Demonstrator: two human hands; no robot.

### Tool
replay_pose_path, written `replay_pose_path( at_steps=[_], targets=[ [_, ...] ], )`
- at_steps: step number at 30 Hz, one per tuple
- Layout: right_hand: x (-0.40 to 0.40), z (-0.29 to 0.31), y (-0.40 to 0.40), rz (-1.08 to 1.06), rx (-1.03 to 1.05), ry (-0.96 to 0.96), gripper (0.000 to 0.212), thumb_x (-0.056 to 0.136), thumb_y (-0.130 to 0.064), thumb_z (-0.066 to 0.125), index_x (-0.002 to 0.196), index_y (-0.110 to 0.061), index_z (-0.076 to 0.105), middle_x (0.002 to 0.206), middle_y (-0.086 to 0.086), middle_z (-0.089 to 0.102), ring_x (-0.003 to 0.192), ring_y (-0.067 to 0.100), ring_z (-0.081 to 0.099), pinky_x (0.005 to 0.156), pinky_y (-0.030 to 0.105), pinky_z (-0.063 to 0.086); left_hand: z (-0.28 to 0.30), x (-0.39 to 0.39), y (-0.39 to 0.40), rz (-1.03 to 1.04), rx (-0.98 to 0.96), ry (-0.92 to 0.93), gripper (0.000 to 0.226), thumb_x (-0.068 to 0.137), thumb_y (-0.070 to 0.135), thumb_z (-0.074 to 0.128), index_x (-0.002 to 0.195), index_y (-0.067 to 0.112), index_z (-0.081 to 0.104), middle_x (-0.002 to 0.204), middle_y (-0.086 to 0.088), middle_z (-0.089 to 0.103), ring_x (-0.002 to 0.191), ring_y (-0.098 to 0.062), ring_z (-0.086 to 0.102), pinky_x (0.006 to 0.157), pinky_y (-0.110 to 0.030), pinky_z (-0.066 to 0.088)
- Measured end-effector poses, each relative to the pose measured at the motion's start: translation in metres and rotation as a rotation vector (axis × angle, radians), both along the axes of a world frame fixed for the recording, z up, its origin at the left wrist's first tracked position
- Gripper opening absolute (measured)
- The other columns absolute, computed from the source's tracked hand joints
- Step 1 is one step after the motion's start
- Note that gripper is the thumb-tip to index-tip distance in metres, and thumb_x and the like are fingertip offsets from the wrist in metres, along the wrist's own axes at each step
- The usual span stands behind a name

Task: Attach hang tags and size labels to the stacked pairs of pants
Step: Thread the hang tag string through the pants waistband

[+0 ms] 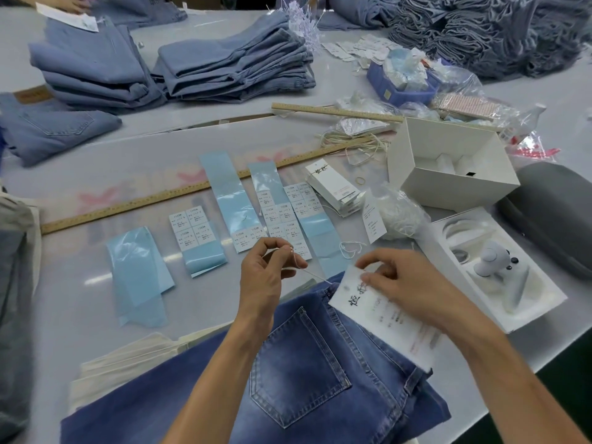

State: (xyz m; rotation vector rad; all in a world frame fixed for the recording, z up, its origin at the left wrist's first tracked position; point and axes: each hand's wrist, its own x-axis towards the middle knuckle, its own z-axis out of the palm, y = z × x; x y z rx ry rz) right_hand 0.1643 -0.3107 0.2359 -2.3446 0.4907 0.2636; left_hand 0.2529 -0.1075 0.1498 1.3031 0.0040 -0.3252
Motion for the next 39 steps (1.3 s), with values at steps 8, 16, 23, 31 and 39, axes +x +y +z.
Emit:
replay_pose_path(
  at_steps=[8,16,23,31,39],
  targets=[
    [-0.048,-0.081,0.046,-0.191,-0.108,-0.181,0.040,0.088,-0.022,0.078,0.120,-0.035,0.058,0.111,-0.018,0.061,0.099,0.003,0.058,0.082,0.017,0.050,0.000,0.002,-0.004,-0.047,0.018,-0.045,0.011,0.097,0.008,0.064,0.090,0.015,0.069,0.070,0.000,0.064,0.066,-0.015,0.060,0.075,-0.034,0.058],
    [-0.042,-0.083,0.074,-0.137,-0.349,-0.495,0.034,0.091,-0.033,0.065,0.119,-0.015,0.072,0.111,0.001,0.069,0.095,0.019,0.064,0.083,0.031,0.056,0.010,-0.003,-0.005,-0.308,-0.062,-0.167,0.007,0.101,0.010,0.060,0.100,0.004,0.064,0.095,-0.010,0.078,0.093,-0.025,0.073,0.084,-0.025,0.055],
    [-0.028,-0.097,0.067,-0.148,-0.312,-0.393,0.014,0.093,-0.018,0.072,0.106,-0.013,0.075,0.102,-0.001,0.070,0.089,0.017,0.064,0.081,0.022,0.047,0.011,-0.005,-0.005,-0.314,-0.095,-0.163,0.005,0.092,0.010,0.072,0.095,0.011,0.077,0.082,-0.011,0.074,0.077,-0.020,0.070,0.077,-0.025,0.055],
    [-0.033,-0.093,0.058,-0.385,0.201,-0.373,0.020,0.093,-0.015,0.072,0.095,-0.035,0.076,0.092,-0.017,0.075,0.085,-0.001,0.070,0.070,0.012,0.051,0.007,-0.018,-0.008,-0.369,-0.001,-0.173,0.011,0.091,-0.001,0.072,0.094,0.009,0.076,0.081,-0.007,0.077,0.077,-0.013,0.072,0.070,-0.021,0.054],
    [-0.049,-0.080,0.057,-0.466,0.589,-0.421,0.021,0.090,-0.015,0.076,0.101,-0.033,0.077,0.100,-0.004,0.078,0.086,0.017,0.076,0.070,0.022,0.058,-0.004,-0.025,-0.012,-0.390,0.137,-0.274,0.019,0.089,0.009,0.078,0.099,0.024,0.072,0.073,-0.004,0.074,0.065,-0.019,0.069,0.070,-0.029,0.058]
  ],
)
